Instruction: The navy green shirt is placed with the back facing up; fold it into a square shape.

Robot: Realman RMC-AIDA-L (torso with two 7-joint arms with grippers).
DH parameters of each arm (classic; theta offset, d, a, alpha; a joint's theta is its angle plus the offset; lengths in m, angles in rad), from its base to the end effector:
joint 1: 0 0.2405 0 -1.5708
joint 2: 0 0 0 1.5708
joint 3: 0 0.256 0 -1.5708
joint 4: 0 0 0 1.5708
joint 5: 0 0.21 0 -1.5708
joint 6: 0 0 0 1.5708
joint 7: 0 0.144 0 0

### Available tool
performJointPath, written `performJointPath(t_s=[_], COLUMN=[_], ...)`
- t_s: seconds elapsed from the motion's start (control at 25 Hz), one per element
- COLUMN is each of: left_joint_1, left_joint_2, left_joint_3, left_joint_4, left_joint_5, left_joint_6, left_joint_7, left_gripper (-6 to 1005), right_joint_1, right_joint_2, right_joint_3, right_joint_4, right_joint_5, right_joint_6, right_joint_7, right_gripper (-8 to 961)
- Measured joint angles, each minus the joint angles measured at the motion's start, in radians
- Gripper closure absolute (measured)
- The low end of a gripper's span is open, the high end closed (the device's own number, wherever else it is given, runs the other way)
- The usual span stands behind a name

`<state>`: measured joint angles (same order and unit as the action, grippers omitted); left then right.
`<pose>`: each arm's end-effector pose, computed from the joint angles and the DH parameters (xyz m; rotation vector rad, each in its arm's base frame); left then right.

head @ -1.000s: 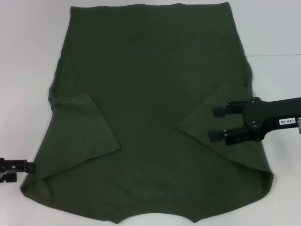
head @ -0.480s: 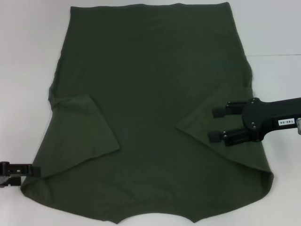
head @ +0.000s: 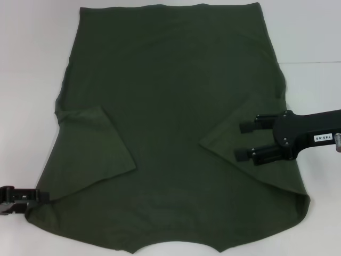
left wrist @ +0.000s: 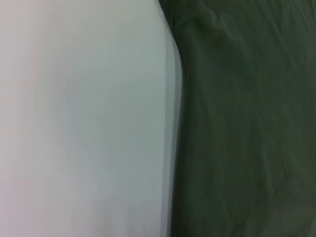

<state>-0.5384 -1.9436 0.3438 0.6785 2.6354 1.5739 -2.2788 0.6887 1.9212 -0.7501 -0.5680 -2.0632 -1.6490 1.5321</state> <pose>-0.3613 0.3055 0.0665 -2.0959 -1.9429 -0.2297 0.2400 0.3613 0.0357 -2.9168 0.6463 0.5520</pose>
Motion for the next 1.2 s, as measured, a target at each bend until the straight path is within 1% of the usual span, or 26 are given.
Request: performJointPath(t_s=[0.72, 1.2], left_joint_1=[-0.017, -0.034], left_joint_2=[0.004, 0.005], left_joint_3=[0.001, 0.029], left_joint_4=[-0.003, -0.014], left_joint_5=[0.030, 0.035], left_joint_6=[0.000, 0.011], left_joint_7=[-0.010, -0.022], left_gripper=[139, 139], right_joint_1=[0.006, 0.009], right_joint_2=[-0.001, -0.003], right_joint_3=[-0.002, -0.002], right_joint_4=[0.001, 0.001], right_joint_5=[0.000, 0.000], right_joint_6=[0.000, 0.000], right_joint_7=[-0.001, 0.000], right_gripper=[29, 30])
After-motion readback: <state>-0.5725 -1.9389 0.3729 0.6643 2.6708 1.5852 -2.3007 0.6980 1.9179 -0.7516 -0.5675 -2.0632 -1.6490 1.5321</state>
